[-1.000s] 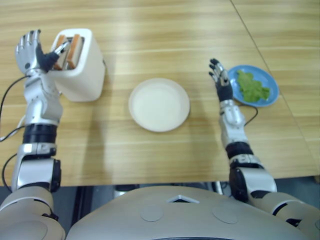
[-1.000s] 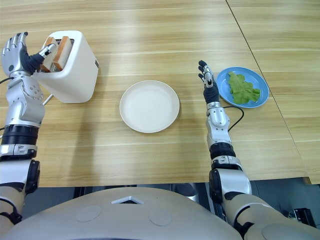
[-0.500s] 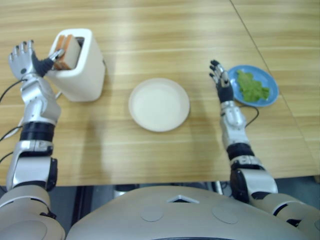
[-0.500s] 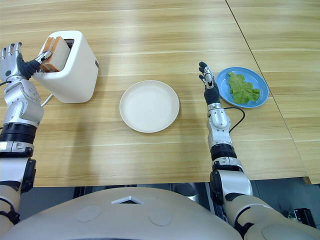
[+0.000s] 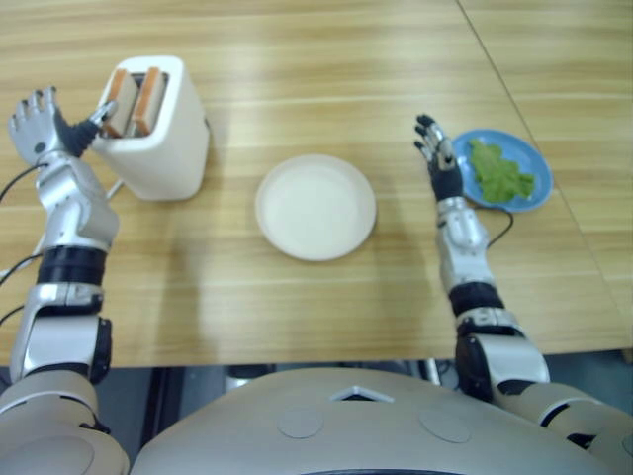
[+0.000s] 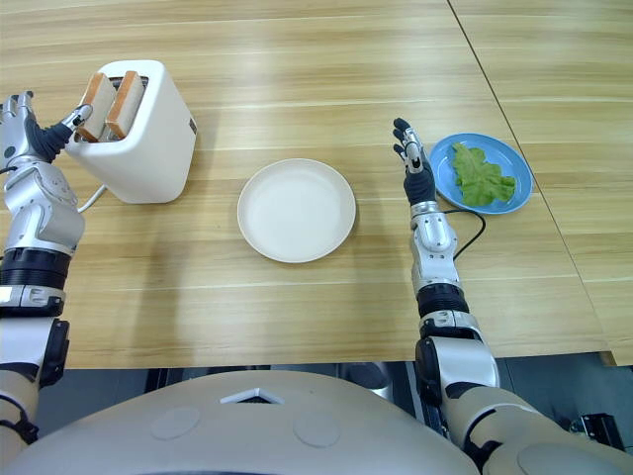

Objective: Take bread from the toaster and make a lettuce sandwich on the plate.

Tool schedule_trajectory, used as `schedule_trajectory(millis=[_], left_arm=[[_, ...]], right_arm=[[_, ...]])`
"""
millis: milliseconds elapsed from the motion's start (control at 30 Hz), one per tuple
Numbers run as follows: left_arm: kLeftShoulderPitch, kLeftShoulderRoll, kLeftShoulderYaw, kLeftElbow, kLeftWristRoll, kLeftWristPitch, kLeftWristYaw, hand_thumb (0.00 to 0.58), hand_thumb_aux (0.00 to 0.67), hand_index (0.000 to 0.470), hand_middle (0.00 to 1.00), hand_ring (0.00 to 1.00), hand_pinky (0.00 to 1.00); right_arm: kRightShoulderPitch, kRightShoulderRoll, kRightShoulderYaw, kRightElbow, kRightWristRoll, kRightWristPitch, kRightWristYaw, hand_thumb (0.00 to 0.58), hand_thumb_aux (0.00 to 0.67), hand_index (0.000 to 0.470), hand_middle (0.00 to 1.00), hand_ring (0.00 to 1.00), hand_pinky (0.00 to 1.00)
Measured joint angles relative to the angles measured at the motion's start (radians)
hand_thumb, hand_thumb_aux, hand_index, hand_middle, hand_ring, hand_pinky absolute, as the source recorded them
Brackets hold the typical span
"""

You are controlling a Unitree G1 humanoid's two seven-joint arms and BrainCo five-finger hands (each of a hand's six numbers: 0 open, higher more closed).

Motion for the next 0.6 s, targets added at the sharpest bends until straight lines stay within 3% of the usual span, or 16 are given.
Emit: schedule_trajectory(millis=[233,467,500,533,567,600], left_arm=[[0.007,0.014,-0.092,-0.028,0.047,-0.03,-0.009,0.0,0.0,0.0,0.0,0.0,0.0],[0.019,0.013,-0.1,-0.058,0.058,-0.029,-0.012,0.0,0.0,0.0,0.0,0.0,0.0],[0.023,0.013,-0.093,-0.062,0.048,-0.029,-0.012,0.5,0.42,0.289,0.0,0.0,0.0],[0.026,0.012,-0.088,-0.067,0.039,-0.03,-0.012,0.577,0.623,0.428,0.0,0.0,0.0],[0.029,0.01,-0.08,-0.073,0.03,-0.031,-0.01,0.577,0.623,0.428,0.0,0.0,0.0],[0.03,0.008,-0.07,-0.076,0.018,-0.034,-0.005,0.58,0.67,0.46,0.07,0.07,0.07]], right_arm=[[0.002,-0.001,0.002,0.0,-0.001,0.001,0.0,0.0,0.0,0.0,0.0,0.0,0.0],[0.006,-0.001,0.005,0.0,-0.005,0.002,0.0,0.0,0.0,0.0,0.0,0.0,0.0],[0.006,-0.001,0.006,0.0,-0.005,0.002,-0.001,0.0,0.0,0.0,0.0,0.0,0.0],[0.006,-0.001,0.006,0.0,-0.005,0.003,-0.001,0.0,0.0,0.0,0.0,0.0,0.0],[0.006,-0.001,0.007,0.0,-0.006,0.003,-0.001,0.0,0.0,0.0,0.0,0.0,0.0],[0.007,-0.001,0.007,0.0,-0.007,0.004,-0.002,0.0,0.0,0.0,0.0,0.0,0.0]])
